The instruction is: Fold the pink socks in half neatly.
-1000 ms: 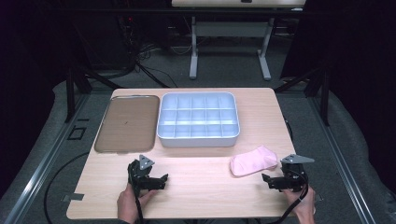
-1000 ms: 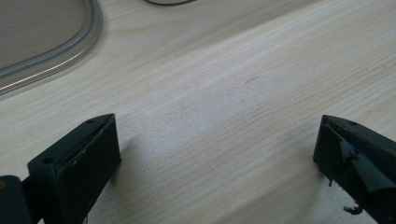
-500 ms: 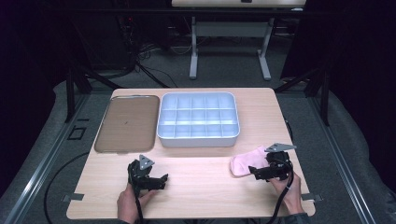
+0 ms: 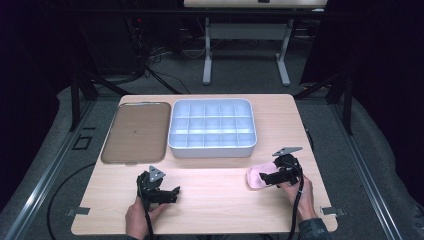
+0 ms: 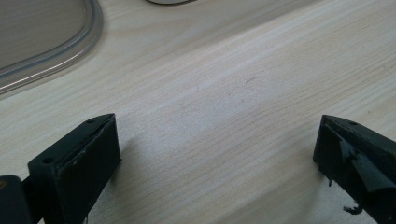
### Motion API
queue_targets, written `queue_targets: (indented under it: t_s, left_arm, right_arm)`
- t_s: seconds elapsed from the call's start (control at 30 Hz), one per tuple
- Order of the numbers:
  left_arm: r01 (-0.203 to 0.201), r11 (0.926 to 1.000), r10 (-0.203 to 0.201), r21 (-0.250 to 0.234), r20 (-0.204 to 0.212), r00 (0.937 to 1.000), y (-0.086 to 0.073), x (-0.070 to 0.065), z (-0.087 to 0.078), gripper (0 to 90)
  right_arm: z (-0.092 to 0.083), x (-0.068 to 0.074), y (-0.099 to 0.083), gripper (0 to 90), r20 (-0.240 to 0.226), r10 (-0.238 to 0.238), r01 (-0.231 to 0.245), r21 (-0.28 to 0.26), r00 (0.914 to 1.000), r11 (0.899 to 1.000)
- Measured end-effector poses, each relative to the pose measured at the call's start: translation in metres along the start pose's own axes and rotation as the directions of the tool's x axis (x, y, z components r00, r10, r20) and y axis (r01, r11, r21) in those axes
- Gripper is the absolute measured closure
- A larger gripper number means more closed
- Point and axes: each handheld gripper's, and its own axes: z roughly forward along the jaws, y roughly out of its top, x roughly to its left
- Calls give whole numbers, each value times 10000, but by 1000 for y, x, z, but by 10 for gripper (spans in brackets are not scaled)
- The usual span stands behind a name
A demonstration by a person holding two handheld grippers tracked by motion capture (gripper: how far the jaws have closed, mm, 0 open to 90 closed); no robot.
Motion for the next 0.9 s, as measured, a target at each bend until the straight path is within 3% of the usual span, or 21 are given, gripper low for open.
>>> queue_targets:
  t_s: [0.23,0.3,0.53,0.57,0.6,0.67,0.7,0.73,0.77,0.9]
  left_arm:
    - [9,10000,-9,-1,-7,10000,0,0,0,5]
    - [8,10000,-8,-1,-1,10000,0,0,0,5]
    - [9,10000,-9,3,1,10000,0,0,0,5]
    - [10,10000,-10,0,0,10000,0,0,0,5]
    - [10,10000,-10,0,0,10000,0,0,0,5]
    - [10,10000,-10,1,-2,10000,0,0,0,5]
    - [9,10000,-9,1,-14,10000,0,0,0,5]
    - [11,10000,-11,0,-16,10000,0,0,0,5]
    - [13,10000,-13,-3,-18,10000,0,0,0,6]
    - [24,10000,-24,-12,-34,10000,0,0,0,6]
  right_arm:
    - [9,-2,0,195,95,166,-171,516,9998,9985]
    - [9,0,-2,236,400,74,-93,461,9992,9989]
    - [8,0,-6,292,407,147,-156,223,9991,9996]
    - [6,0,-7,418,389,104,-106,59,9992,9999]
    - [6,0,-7,418,389,104,-106,59,9992,9999]
    - [5,0,-9,501,428,134,-128,-135,9990,9998]
    - [3,-2,-11,592,404,200,-190,-251,9990,9995]
    - [3,-2,-11,592,404,200,-190,-251,9990,9995]
    - [2,-2,-13,662,444,288,-271,-380,9986,9989]
    - [2,-2,-15,759,385,292,-272,-518,9988,9983]
